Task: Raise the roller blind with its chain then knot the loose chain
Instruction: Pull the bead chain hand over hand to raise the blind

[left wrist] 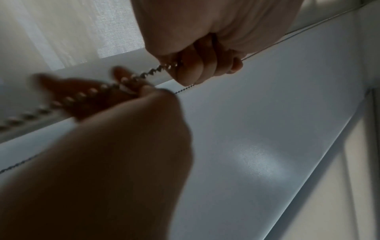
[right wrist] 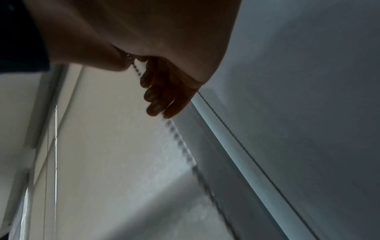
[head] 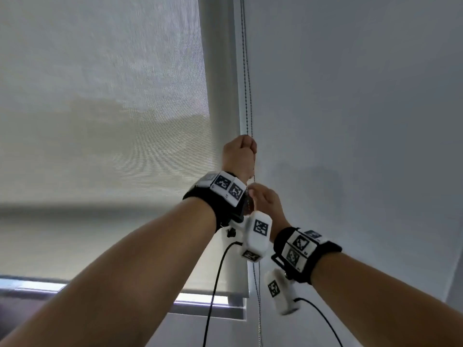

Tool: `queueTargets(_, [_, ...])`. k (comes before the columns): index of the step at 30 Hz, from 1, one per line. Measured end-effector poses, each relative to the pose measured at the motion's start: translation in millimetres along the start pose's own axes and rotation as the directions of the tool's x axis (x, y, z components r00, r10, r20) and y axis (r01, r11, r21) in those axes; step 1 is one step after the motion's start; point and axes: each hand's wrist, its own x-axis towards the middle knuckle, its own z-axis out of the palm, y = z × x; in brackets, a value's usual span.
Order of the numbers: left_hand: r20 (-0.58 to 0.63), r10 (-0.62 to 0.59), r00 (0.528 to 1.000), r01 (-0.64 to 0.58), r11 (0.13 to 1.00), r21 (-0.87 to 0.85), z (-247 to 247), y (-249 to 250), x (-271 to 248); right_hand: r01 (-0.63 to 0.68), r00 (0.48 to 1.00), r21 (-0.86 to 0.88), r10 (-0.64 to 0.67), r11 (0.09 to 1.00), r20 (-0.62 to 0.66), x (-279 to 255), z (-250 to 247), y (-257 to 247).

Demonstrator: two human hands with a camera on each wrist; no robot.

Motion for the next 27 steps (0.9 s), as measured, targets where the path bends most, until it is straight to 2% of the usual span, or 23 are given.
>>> queueTargets(3, [-0.001,0.009,1.000,-0.009,0.999,0.035,-0.7,-3.8,-3.7,0.111,0.993,-0.022,-0.112,0.994,-0.038,25.4,-2.4,-32.7])
queueTargets(6, [0.005,-0.052,0.999,0.052,0.999,0.017,-5.4,-12.6,-10.4,0.199,0.977,-0.090,-0.204,0.976,-0.060,49.4,-1.8,-66.5])
queueTargets(10, [0.033,-0.092,0.995,0.093,0.995,-0.032,-14.9,-26.5,-24.2,0.252,0.968,-0.076,-0.251,0.965,0.013,68.2,9.1,-109.6])
queueTargets(15, [0.028,-0.133,0.991,0.132,0.991,0.035,-23.0,-44.4,-38.3,0.235,0.971,-0.065,-0.232,0.970,0.053,81.7,29.9,-141.8])
queueTargets(19, [0.060,-0.170,0.984,0.168,0.985,0.039,-29.4,-73.9,-53.3,0.204,0.979,-0.019,-0.203,0.979,0.021,86.8,39.1,-155.5])
queueTargets(23, [0.064,-0.194,0.979,0.187,0.978,0.093,-34.6,-101.5,-74.5,0.155,0.988,-0.012,-0.155,0.988,-0.006,82.3,44.6,-147.4])
queueTargets(27, [0.156,-0.253,0.955,0.236,0.965,0.118,-40.7,-107.9,-79.9,0.164,0.985,-0.018,-0.164,0.986,-0.048,68.3,44.0,-126.5])
